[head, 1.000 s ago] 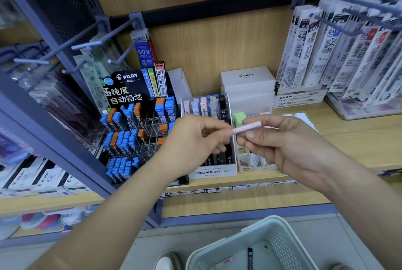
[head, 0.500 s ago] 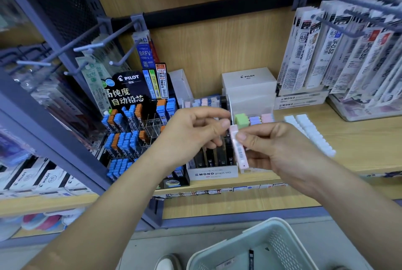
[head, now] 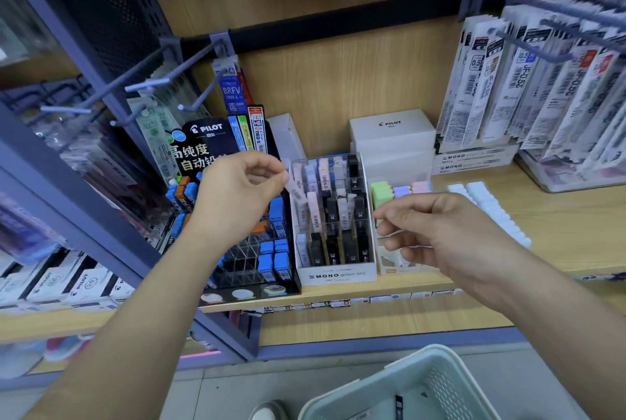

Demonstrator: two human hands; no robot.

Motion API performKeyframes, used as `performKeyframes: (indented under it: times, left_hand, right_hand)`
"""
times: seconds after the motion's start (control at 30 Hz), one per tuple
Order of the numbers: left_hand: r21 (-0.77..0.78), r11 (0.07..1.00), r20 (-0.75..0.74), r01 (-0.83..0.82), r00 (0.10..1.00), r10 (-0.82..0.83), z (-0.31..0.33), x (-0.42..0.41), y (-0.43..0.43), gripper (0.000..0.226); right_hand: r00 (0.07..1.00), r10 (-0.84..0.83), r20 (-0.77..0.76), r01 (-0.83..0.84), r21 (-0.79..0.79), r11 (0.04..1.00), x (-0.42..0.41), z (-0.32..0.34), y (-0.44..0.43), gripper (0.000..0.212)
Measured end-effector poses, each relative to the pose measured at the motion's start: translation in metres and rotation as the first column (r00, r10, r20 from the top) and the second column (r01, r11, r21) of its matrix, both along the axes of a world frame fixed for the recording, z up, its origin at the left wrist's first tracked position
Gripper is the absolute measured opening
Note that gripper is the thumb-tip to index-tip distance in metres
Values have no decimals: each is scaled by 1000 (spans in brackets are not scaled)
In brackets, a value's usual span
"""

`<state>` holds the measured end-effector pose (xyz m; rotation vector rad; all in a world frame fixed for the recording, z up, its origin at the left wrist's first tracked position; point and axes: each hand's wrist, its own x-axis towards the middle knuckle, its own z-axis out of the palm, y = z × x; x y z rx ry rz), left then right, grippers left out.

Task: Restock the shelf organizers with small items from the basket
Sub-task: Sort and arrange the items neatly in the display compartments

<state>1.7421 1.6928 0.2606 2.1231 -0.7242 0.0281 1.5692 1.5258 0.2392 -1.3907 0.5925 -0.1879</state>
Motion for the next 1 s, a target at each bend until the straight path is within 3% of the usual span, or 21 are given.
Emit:
performKeyframes:
  times: [0.13, 0.33, 0.5, 0.83, 1.0]
  left_hand:
    - [112, 994, 101, -15, 995, 4, -13, 4, -6, 14]
    - [334, 941, 283, 59, 946, -160, -32, -2, -24, 20]
    - [470, 880, 302, 71, 924, -236, -40, 2, -32, 19]
    - [585, 810, 348, 37, 891, -292, -51, 6, -40, 24]
    - [493, 866, 439, 88, 834, -334, -36, -11, -36, 24]
  right_hand:
    - [1000, -7, -23, 7, -5, 1000, 0, 1, -3, 18]
    - [999, -1, -39, -1, -34, 999, -2, -1, -7, 19]
    - [999, 1, -41, -3, -47, 999, -5, 0, -11, 19]
    - [996, 21, -90, -28, -81, 996, -13, -4, -20, 17]
    - [962, 111, -251, -196, -344, 918, -23, -17, -28, 16]
